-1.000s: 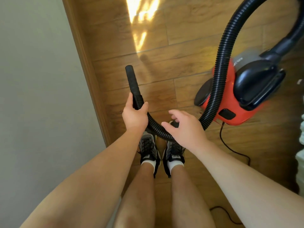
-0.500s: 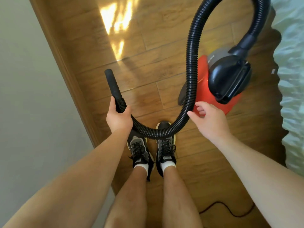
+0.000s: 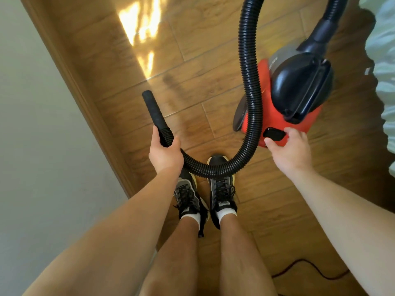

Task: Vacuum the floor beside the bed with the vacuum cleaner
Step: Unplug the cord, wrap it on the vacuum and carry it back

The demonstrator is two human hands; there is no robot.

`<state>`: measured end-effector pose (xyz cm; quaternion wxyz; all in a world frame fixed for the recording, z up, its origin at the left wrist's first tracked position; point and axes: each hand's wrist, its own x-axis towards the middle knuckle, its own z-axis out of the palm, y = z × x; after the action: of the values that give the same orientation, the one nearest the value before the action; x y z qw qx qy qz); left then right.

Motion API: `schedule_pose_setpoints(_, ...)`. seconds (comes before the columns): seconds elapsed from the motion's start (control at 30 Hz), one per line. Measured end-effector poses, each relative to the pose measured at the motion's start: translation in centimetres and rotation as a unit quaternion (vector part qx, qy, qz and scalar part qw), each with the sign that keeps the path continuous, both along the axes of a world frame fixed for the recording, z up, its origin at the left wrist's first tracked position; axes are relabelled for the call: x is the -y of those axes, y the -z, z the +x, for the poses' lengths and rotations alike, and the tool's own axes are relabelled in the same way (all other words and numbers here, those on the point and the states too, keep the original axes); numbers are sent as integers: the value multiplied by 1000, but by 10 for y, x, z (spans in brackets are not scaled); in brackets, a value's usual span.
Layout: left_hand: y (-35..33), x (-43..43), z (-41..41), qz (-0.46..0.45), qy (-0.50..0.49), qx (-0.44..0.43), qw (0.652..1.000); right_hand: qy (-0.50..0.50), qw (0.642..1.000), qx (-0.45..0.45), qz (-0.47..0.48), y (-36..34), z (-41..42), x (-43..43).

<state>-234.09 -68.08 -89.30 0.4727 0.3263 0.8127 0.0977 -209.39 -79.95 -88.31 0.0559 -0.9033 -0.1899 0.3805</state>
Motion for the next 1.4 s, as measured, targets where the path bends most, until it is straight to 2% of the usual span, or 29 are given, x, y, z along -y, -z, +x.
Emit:
schedule_pose_setpoints(0.47, 27, 12, 4, -1, 11, -12, 1000, 49, 995, 79, 48, 38, 7, 4)
schedule_pose_setpoints(0.7, 30, 16, 15, -6, 26, -2, 1000, 59, 992, 108, 42, 43, 2, 1)
schedule_pose_setpoints(1.13, 34, 8, 13, 5, 40, 9, 999, 60, 990, 122, 49, 47, -2, 1)
schedule_pose_setpoints(1.4, 30, -1, 5, 23, 36, 12, 999, 95, 988, 111, 44, 40, -9, 0)
